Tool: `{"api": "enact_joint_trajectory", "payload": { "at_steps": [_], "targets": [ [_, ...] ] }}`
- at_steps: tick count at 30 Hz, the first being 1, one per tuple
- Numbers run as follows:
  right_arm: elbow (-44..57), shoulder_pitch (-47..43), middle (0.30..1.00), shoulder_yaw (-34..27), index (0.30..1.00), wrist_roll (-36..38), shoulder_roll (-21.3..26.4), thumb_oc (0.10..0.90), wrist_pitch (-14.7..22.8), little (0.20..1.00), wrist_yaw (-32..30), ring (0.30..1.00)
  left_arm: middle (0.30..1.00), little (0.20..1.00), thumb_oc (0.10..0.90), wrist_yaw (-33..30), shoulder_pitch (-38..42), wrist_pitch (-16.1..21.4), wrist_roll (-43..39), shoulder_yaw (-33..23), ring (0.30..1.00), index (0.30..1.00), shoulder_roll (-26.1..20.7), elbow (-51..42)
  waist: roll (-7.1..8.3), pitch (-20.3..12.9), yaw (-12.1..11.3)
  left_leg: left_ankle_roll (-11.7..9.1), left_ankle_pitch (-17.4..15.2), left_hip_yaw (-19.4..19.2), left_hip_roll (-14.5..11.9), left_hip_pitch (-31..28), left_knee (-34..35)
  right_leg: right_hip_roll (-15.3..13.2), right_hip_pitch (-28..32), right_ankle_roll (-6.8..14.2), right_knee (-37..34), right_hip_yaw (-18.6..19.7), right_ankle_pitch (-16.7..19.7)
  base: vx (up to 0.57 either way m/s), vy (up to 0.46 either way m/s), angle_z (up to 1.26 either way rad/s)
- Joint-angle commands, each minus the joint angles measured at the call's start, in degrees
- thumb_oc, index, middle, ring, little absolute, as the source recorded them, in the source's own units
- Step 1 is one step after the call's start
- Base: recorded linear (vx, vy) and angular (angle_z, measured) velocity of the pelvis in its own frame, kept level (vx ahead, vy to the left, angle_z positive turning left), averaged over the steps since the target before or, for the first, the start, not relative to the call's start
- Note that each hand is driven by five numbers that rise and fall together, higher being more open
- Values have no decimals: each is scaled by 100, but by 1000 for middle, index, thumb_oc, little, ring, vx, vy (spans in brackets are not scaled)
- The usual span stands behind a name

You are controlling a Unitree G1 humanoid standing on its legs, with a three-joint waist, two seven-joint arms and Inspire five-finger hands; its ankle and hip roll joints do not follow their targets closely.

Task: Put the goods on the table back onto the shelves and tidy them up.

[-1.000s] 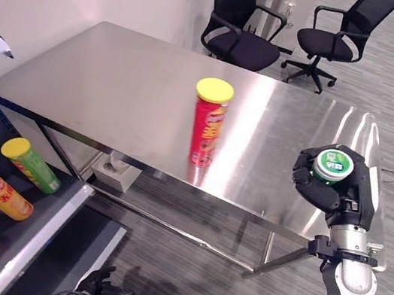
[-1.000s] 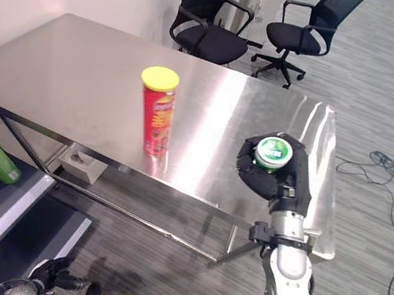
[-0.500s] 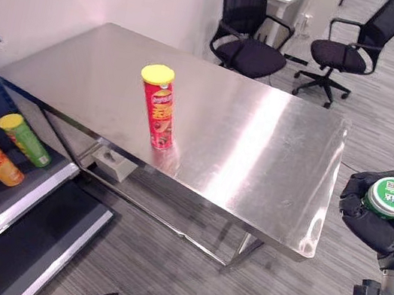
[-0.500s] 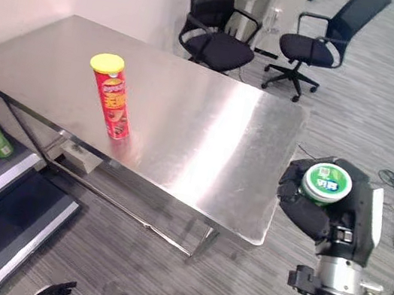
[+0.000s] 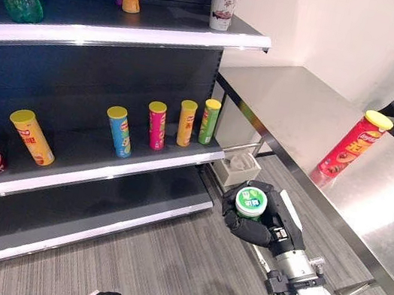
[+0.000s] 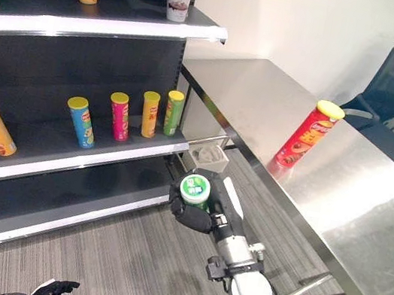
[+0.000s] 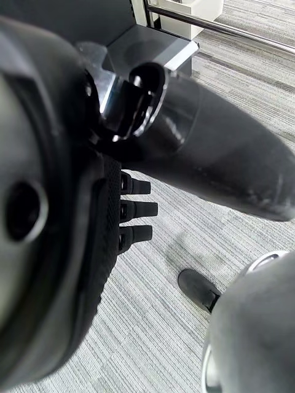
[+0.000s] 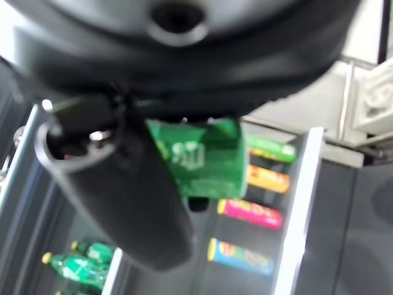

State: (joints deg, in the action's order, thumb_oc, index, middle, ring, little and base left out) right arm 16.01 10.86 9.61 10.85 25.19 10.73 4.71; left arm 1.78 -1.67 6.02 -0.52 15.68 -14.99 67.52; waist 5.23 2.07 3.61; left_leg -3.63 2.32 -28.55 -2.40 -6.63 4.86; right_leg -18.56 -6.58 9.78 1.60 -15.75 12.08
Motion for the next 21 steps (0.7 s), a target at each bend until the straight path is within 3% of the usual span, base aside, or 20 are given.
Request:
{"api": "enact_joint_trajectory", "payload": {
  "at_steps": [1, 2, 5, 9, 12, 14, 15, 17, 18, 19, 21],
  "targets": [
    [-202, 96, 300, -615, 300, 689, -140, 400, 503, 300, -389, 300, 900, 900, 800, -30, -221, 101, -1384, -1710, 900, 900, 316, 269, -29, 281, -351, -237, -22, 480, -1069, 1198, -1245, 1310, 1128, -268, -284, 1191, -1433, -349, -60, 0],
    [-210, 141, 300, -689, 300, 559, -158, 400, 464, 300, -488, 300, 900, 900, 800, -59, -197, 94, -1350, -1698, 900, 900, 316, 281, -55, 225, -300, -162, 25, 398, -1052, 1116, -1219, 1342, 1037, -311, -272, 1105, -1358, -233, -2, 52],
    [-302, 371, 300, -771, 300, 21, -112, 400, 83, 300, -563, 300, 900, 900, 800, -20, -150, -33, -736, -1437, 900, 900, 374, 486, -170, -49, -22, -197, 76, 378, -999, 800, -835, 1456, 1039, -311, -285, 1030, -1385, -68, 54, 70],
    [-222, 493, 300, -617, 300, -42, -111, 400, -84, 300, -493, 300, 900, 900, 800, 17, -121, -59, -407, -1173, 900, 900, 394, 400, -124, -86, 44, -223, 23, 370, -1045, 727, -912, 1412, 1098, -339, -235, 1051, -1413, -23, 34, 5],
    [33, 509, 300, -733, 300, -293, -61, 400, -182, 300, -649, 300, 900, 900, 800, -51, -83, -118, -523, -1272, 900, 900, 345, 337, -60, 86, -19, -329, 63, 544, -1232, 1156, -1819, 1414, 1121, -450, -143, 1044, -1472, -66, -24, -5],
    [226, 483, 300, -767, 300, -417, -50, 400, -147, 300, -765, 300, 900, 900, 800, -118, -74, -131, -675, -1338, 900, 900, 356, 293, -38, 249, -129, -399, 178, 1014, -1271, 1476, -2437, 1425, 1134, -523, -126, 1103, -1472, -54, 36, -1],
    [353, 495, 300, -819, 300, -619, -71, 400, -131, 300, -927, 300, 900, 900, 800, -245, -31, -103, -829, -1353, 900, 900, 388, 178, -37, 308, -122, -369, 25, 1295, -1274, 1558, -2299, 1379, 1163, -492, -121, 1050, -1502, -11, 98, -2],
    [389, 492, 300, -833, 300, -748, -68, 400, -121, 300, -1001, 300, 900, 900, 800, -280, -37, -93, -836, -1335, 900, 900, 397, 119, -39, 297, -103, -351, -10, 1271, -1369, 1498, -2019, 1324, 1161, -443, -95, 1039, -1521, 83, 203, 7],
    [390, 412, 300, -829, 300, -957, -62, 400, -128, 300, -1200, 300, 900, 900, 800, -350, -24, -89, -780, -1222, 900, 900, 440, 157, -77, 306, -128, -400, 412, 1324, -1699, 1488, -1336, 1185, 1107, -353, 0, 1053, -1585, 123, 252, 8],
    [387, 409, 300, -828, 300, -959, -61, 400, -126, 300, -1202, 300, 900, 900, 800, -351, -22, -88, -780, -1223, 900, 900, 442, 159, -76, 305, -127, -404, 436, 1321, -1695, 1474, -1301, 1186, 1102, -356, 8, 1052, -1590, 131, 291, -2],
    [394, 407, 300, -873, 300, -1146, -87, 400, -158, 300, -1376, 300, 900, 900, 800, -527, 26, -101, -822, -1174, 900, 900, 511, 232, -210, 331, -147, -495, 836, 1609, -1990, 1579, -463, 1065, 1086, -257, 118, 1137, -1808, 175, 293, -19]
  ]
}}
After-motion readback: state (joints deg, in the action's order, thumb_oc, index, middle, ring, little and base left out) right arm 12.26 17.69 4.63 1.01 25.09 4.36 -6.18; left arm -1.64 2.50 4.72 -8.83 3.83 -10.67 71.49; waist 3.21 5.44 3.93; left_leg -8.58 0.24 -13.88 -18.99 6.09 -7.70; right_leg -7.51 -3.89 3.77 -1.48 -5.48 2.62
